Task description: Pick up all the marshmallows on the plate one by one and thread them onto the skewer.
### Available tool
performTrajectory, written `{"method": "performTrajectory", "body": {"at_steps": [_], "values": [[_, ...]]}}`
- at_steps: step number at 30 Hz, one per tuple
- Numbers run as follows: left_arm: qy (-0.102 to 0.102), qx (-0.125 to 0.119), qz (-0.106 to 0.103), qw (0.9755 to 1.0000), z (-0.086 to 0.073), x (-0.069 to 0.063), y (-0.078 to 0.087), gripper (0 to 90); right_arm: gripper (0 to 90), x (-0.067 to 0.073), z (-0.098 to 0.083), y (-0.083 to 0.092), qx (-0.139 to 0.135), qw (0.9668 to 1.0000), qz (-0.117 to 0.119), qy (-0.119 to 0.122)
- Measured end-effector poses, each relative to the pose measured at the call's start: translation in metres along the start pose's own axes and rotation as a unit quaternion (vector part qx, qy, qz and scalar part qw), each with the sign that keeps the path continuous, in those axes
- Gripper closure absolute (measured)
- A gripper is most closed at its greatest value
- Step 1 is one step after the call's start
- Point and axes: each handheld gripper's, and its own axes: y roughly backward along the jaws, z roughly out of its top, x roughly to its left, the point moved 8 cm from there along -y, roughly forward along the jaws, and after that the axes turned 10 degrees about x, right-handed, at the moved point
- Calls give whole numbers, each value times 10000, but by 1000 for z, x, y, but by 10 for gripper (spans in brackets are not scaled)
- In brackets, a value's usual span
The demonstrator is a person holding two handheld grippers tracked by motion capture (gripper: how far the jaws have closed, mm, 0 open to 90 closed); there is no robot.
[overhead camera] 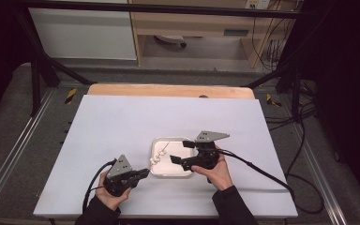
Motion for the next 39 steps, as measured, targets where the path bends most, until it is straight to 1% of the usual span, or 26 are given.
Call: {"method": "performTrajectory", "body": {"at_steps": [2, 5, 8, 10, 17, 21, 23, 25, 29, 32, 34, 35, 37, 39], "values": [[4, 19, 4, 10000, 0, 1, 0, 885, 129, -5, -5, 2, 99, 9999, -92, -30], [20, 12, 8, 10000, 0, 1, 0, 885, 93, -14, -13, 7, 206, 9994, -294, -23], [34, 29, 19, 10000, -1, 2, 0, 885, 63, -22, -21, 12, 321, 9986, -420, -80], [49, 42, 5, 10000, -1, 2, 0, 885, 51, -28, -27, 16, 355, 9980, -509, -143], [71, 49, -1, 10000, -1, 3, 0, 885, 24, -48, -50, 30, 542, 9952, -789, -222], [83, 52, -8, 10000, -1, 3, 1, 885, 19, -57, -62, 39, 615, 9935, -912, -276], [94, 75, -4, 9999, -1, 4, 0, 885, 9, -60, -68, 43, 653, 9930, -927, -317], [119, 89, -8, 9999, -1, 4, 0, 885, 9, -64, -73, 47, 654, 9929, -960, -261], [129, 114, 5, 9999, -1, 5, 0, 885, 7, -72, -86, 54, 726, 9916, -1027, -307], [138, 147, 19, 9998, -1, 6, -1, 885, 7, -76, -95, 59, 815, 9902, -1098, -281], [163, 148, 27, 9998, -1, 6, -1, 885, 8, -79, -102, 62, 936, 9880, -1203, -243], [162, 157, 36, 9997, -1, 6, 0, 885, 8, -81, -104, 64, 948, 9874, -1249, -205], [192, 159, 49, 9997, 0, 7, 0, 885, 8, -82, -107, 66, 938, 9875, -1257, -171], [206, 171, 58, 9996, 0, 7, 0, 885, 8, -83, -110, 68, 954, 9869, -1283, -204]]}}
